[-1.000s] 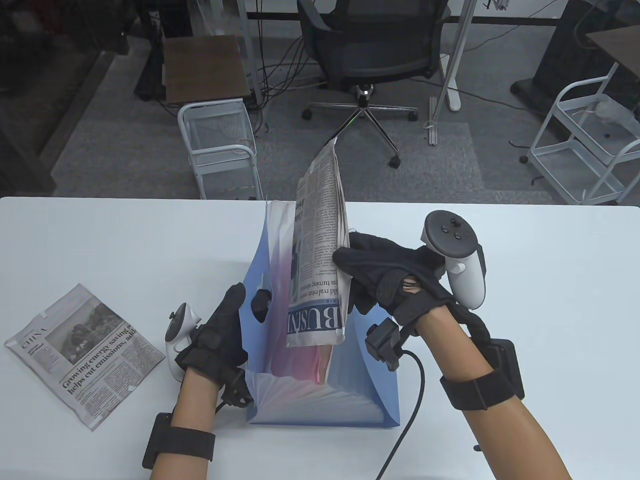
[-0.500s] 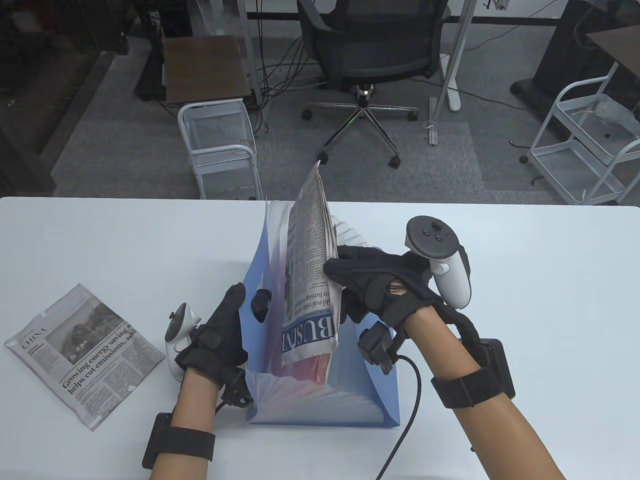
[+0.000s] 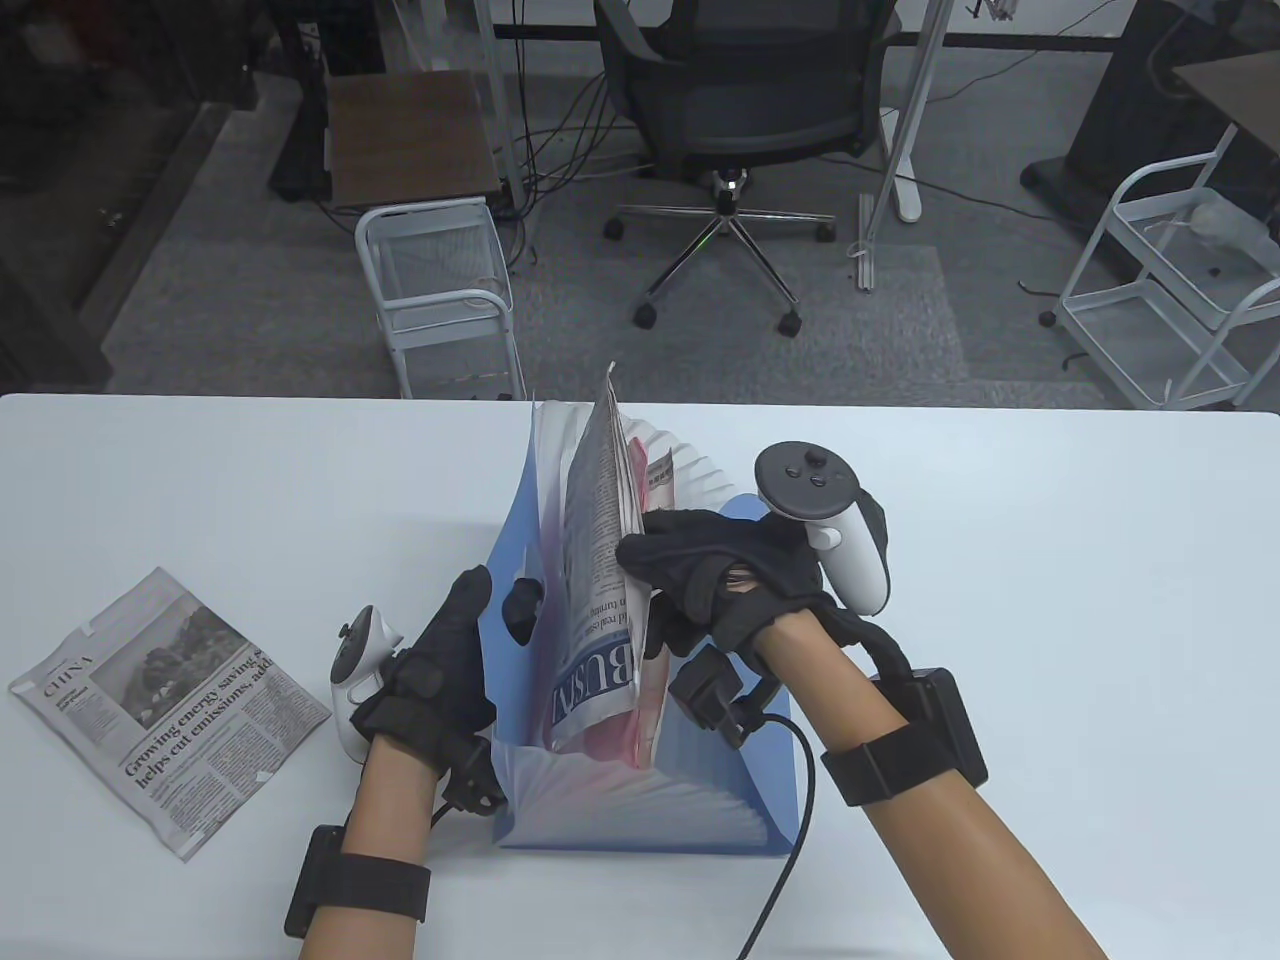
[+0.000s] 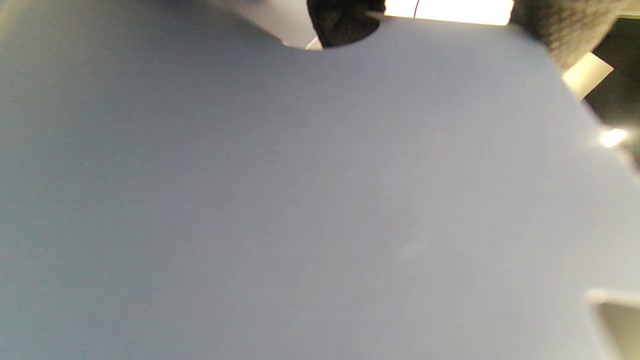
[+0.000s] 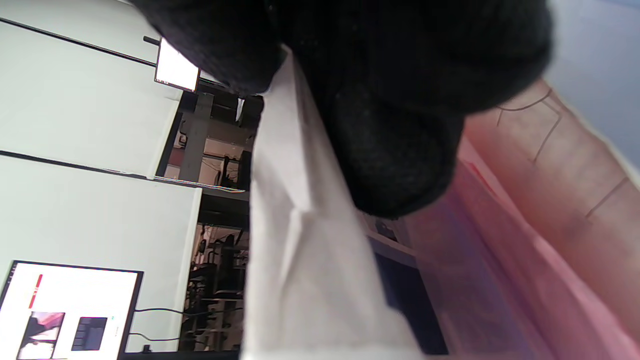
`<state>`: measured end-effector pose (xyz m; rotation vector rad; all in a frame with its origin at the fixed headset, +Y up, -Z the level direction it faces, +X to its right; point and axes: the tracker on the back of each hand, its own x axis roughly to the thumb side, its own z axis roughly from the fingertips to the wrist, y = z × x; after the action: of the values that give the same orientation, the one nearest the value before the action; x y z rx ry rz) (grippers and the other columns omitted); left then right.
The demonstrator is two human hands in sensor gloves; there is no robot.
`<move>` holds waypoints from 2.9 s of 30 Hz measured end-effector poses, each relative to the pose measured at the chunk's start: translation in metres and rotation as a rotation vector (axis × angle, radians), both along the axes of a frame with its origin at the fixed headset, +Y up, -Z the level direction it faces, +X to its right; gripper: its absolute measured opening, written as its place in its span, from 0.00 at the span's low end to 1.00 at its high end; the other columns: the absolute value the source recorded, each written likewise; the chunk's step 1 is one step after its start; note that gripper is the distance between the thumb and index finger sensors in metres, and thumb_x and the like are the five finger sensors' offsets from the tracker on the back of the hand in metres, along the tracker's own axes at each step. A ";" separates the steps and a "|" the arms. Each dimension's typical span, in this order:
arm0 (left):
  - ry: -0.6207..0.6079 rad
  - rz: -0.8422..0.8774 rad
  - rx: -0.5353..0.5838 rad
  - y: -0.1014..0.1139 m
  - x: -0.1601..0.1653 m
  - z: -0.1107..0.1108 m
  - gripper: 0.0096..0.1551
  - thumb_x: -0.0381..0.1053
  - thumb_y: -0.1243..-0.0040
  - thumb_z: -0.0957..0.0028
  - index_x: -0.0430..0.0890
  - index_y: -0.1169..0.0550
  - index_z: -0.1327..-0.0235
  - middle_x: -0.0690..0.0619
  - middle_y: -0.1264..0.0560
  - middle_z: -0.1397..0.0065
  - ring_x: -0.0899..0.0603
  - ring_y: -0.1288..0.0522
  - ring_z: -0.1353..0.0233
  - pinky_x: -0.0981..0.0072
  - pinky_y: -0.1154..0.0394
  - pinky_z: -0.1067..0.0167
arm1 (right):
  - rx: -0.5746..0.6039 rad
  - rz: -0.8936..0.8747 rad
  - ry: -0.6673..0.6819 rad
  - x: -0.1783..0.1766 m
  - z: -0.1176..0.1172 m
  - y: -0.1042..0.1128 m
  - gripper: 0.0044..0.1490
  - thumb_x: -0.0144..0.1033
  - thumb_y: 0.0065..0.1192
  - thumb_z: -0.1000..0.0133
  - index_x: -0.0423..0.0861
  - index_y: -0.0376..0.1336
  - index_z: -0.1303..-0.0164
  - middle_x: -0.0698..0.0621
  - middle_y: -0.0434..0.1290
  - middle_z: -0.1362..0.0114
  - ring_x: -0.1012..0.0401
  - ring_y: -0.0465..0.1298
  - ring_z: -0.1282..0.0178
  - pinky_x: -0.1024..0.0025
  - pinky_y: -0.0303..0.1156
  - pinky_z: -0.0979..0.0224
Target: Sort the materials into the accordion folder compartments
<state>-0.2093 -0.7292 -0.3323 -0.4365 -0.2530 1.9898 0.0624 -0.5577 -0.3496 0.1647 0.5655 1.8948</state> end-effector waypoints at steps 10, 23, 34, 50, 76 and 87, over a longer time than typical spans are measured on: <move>0.002 0.003 0.000 0.000 0.000 0.000 0.44 0.78 0.49 0.33 0.41 0.30 0.28 0.30 0.68 0.12 0.19 0.73 0.22 0.24 0.62 0.39 | -0.020 0.067 0.043 -0.016 0.003 -0.005 0.39 0.40 0.64 0.35 0.30 0.55 0.23 0.36 0.76 0.33 0.47 0.88 0.62 0.67 0.85 0.66; 0.001 -0.003 0.003 0.000 -0.001 0.000 0.44 0.78 0.49 0.33 0.41 0.30 0.28 0.30 0.68 0.12 0.19 0.73 0.22 0.24 0.62 0.39 | 0.044 0.105 0.098 -0.004 0.009 0.003 0.36 0.41 0.62 0.34 0.35 0.57 0.22 0.35 0.74 0.29 0.44 0.86 0.59 0.63 0.84 0.62; -0.024 -0.052 0.030 0.005 0.010 -0.001 0.45 0.80 0.50 0.33 0.42 0.33 0.28 0.29 0.73 0.14 0.19 0.76 0.25 0.25 0.66 0.40 | 0.509 0.154 0.020 0.047 0.043 -0.010 0.38 0.48 0.57 0.34 0.39 0.56 0.19 0.31 0.64 0.20 0.29 0.69 0.31 0.37 0.70 0.33; -0.097 -0.189 0.068 0.010 0.045 0.000 0.39 0.72 0.61 0.28 0.40 0.38 0.24 0.28 0.82 0.21 0.21 0.84 0.30 0.28 0.73 0.44 | 0.761 0.530 -0.158 0.120 0.075 -0.088 0.40 0.57 0.53 0.36 0.46 0.57 0.19 0.34 0.57 0.13 0.30 0.57 0.19 0.24 0.53 0.25; -0.149 -0.753 0.034 -0.002 0.121 -0.002 0.29 0.48 0.63 0.30 0.35 0.39 0.20 0.30 0.84 0.24 0.24 0.87 0.34 0.32 0.76 0.47 | 0.690 0.455 -0.225 0.141 0.077 -0.100 0.36 0.54 0.53 0.35 0.46 0.59 0.21 0.34 0.57 0.14 0.31 0.58 0.19 0.26 0.55 0.25; -0.132 -0.847 0.068 -0.001 0.126 0.003 0.37 0.53 0.63 0.28 0.31 0.43 0.14 0.28 0.82 0.23 0.22 0.85 0.32 0.31 0.75 0.44 | 0.657 0.458 -0.215 0.140 0.076 -0.103 0.36 0.54 0.53 0.35 0.46 0.60 0.21 0.34 0.57 0.14 0.31 0.58 0.19 0.26 0.56 0.25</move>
<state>-0.0833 -0.7304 -0.3291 -0.5221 -0.1743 1.1240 0.2029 -0.6606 -0.2736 0.2664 -0.2057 2.4555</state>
